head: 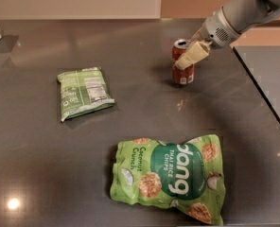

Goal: Knock coke can over

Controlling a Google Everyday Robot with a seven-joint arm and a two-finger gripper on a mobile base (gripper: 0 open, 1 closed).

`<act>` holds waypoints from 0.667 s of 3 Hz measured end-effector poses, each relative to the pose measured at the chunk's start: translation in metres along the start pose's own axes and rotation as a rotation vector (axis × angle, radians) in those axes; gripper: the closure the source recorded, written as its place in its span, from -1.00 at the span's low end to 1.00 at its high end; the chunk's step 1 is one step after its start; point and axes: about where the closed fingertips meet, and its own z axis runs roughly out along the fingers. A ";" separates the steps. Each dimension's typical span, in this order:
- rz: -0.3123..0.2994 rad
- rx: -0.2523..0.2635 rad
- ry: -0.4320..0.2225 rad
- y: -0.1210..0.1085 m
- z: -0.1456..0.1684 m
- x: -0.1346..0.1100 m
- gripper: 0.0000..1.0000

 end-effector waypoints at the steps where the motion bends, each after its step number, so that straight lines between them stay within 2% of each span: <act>1: -0.078 -0.052 0.137 0.023 -0.004 0.002 1.00; 2: -0.153 -0.079 0.276 0.044 -0.010 0.008 1.00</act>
Offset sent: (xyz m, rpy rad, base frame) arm -0.0758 -0.0024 0.0057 -0.4518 0.1209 0.2347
